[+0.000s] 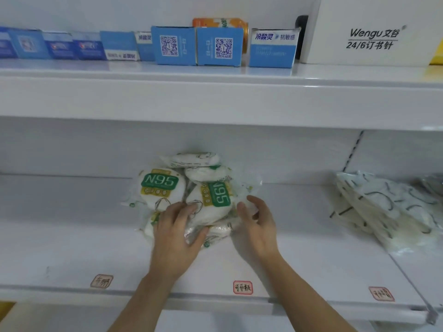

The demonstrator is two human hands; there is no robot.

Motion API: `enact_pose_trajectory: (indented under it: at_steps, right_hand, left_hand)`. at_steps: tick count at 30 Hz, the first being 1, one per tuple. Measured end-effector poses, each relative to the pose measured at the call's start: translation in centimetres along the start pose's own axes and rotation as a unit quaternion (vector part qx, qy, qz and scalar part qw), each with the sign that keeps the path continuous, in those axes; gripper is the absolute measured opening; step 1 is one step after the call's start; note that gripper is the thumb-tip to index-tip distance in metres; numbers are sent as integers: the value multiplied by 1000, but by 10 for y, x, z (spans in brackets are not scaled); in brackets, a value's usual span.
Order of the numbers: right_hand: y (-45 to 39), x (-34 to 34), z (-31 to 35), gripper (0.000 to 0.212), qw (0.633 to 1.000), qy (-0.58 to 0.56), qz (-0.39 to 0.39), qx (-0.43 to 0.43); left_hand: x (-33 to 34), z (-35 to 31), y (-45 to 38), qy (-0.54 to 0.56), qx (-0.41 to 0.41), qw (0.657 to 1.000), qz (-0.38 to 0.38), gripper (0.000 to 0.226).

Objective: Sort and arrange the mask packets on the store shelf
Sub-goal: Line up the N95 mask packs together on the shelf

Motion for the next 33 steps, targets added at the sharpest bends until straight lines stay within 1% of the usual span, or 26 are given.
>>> enact_pose_trajectory:
  at_steps: [1, 3, 4, 5, 6, 9, 11, 13, 15, 16, 18, 19, 21, 22, 23, 24, 25, 26, 27, 28, 29, 31, 32, 33]
  right_hand:
    - [-1, 5, 5, 55, 1000, -2, 9, 1]
    - [-8, 12, 15, 73, 999, 32, 20, 22]
    - [-14, 13, 16, 79, 998, 37, 23, 43]
    - [-19, 14, 16, 79, 997, 19, 29, 65]
    - [-23, 15, 18, 74, 996, -6, 41, 75]
    - [-30, 5, 32, 46, 994, -66, 62, 56]
    - [-30, -9, 39, 37, 985, -148, 71, 54]
    - [-31, -22, 37, 35, 967, -233, 73, 67]
    - [-33, -39, 29, 36, 953, -288, 46, 77]
    - [-34, -50, 26, 36, 947, -311, 27, 77]
    - [-34, -69, 23, 36, 929, -362, 7, 72]
    - [-34, -79, 22, 37, 922, -381, 7, 71]
    - [-33, -95, 22, 39, 910, -408, 23, 69]
    - [-34, -101, 23, 39, 906, -415, 33, 68]
    - [-35, -107, 22, 40, 905, -417, 38, 72]
    - [-36, -111, 22, 39, 904, -419, 42, 75]
    - [-38, -116, 20, 38, 903, -419, 39, 84]
    - [-39, -119, 19, 37, 903, -419, 39, 91]
    - [-41, -124, 16, 36, 902, -419, 39, 98]
    - [-42, -129, 17, 34, 898, -426, 43, 100]
    - [-45, -135, 14, 32, 897, -429, 35, 106]
    - [-53, -148, -1, 29, 898, -426, 12, 111]
    - [-57, -152, -10, 29, 896, -431, -3, 111]
    - [-61, -159, -26, 34, 895, -429, -28, 118]
  left_hand:
    - [1, -3, 0, 11, 14, 1000, 8, 54]
    - [5, -10, 2, 24, 37, 999, 30, 54]
    - [6, -12, 3, 32, 41, 998, 40, 54]
    - [6, -12, 4, 38, 37, 997, 47, 54]
    - [6, -11, 4, 42, 29, 997, 53, 53]
    - [7, -7, 2, 26, 3, 998, 55, 49]
    - [11, -2, 2, 14, -16, 998, 56, 52]
    - [19, 6, 1, -23, -25, 997, 68, 62]
    - [29, 14, 1, -81, -38, 992, 93, 77]
    - [31, 17, 2, -99, -40, 989, 99, 79]
    - [29, 14, 3, -126, -33, 987, 93, 65]
    - [26, 9, 3, -143, -34, 985, 84, 56]
    - [21, -5, 1, -152, -56, 985, 58, 49]
    - [19, -16, 0, -131, -67, 988, 42, 47]
    - [21, -30, -1, -85, -70, 994, 29, 45]
    - [27, -44, -2, -9, -72, 997, 31, 44]
    - [36, -58, -2, 88, -86, 991, 52, 44]
    - [50, -72, -1, 187, -111, 972, 93, 46]
    - [68, -86, 0, 274, -134, 942, 139, 48]
    - [84, -99, 0, 339, -154, 912, 172, 51]
    - [97, -107, 0, 382, -174, 888, 187, 50]
    - [118, -112, -3, 432, -227, 853, 185, 40]
    - [127, -111, -4, 438, -248, 844, 185, 35]
    - [135, -110, -4, 438, -260, 840, 186, 32]
Point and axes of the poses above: each hand's wrist, its own y-axis away from the middle knuckle, its own x-axis out of the palm, z = x × y, the point moved 10 cm from there along -y, towards the middle knuckle
